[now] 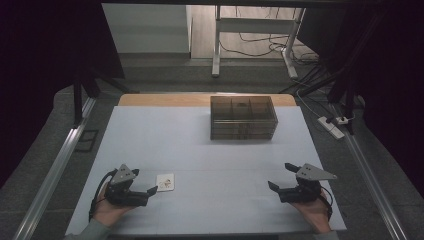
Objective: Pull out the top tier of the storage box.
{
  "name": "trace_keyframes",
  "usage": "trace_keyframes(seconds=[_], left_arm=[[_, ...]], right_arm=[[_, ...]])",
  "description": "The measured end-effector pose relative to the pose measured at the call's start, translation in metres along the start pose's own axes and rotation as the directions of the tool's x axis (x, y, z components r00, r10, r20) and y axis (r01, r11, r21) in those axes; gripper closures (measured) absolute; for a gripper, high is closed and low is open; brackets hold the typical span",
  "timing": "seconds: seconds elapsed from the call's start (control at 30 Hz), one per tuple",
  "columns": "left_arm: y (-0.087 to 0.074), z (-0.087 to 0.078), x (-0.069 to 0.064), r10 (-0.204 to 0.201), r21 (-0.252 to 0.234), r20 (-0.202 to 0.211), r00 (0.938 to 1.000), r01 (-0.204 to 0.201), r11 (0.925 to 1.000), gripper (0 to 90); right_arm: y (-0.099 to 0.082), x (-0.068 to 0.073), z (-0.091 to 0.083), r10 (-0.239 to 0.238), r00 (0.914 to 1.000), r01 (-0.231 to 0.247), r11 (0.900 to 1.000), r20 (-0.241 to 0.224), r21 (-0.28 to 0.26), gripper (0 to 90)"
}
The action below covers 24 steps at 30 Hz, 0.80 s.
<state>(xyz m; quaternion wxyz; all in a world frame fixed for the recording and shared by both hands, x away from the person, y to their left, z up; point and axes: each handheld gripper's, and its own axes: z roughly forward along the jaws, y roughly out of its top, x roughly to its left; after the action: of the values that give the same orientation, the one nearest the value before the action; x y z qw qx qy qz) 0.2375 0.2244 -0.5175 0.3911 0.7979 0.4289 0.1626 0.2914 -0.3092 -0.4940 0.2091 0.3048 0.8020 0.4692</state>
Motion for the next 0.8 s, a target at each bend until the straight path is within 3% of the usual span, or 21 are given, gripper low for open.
trace_keyframes(seconds=[0.53, 0.8], left_arm=[[-0.0017, -0.0046, -0.0058, 0.016, -0.023, 0.008, 0.9998, -0.016, 0.9996, 8.9], [-0.0012, -0.0039, -0.0073, 0.024, -0.024, 0.012, 0.9997, -0.023, 0.9995, 9.2]], right_arm=[[0.0021, -0.0007, -0.0001, 0.022, 0.9997, -0.022, 0.9996, 0.004, -0.02, 8.1], [0.0022, 0.0038, 0.0042, 0.005, 1.0, -0.004, 0.9999, 0.007, -0.014, 8.2]])
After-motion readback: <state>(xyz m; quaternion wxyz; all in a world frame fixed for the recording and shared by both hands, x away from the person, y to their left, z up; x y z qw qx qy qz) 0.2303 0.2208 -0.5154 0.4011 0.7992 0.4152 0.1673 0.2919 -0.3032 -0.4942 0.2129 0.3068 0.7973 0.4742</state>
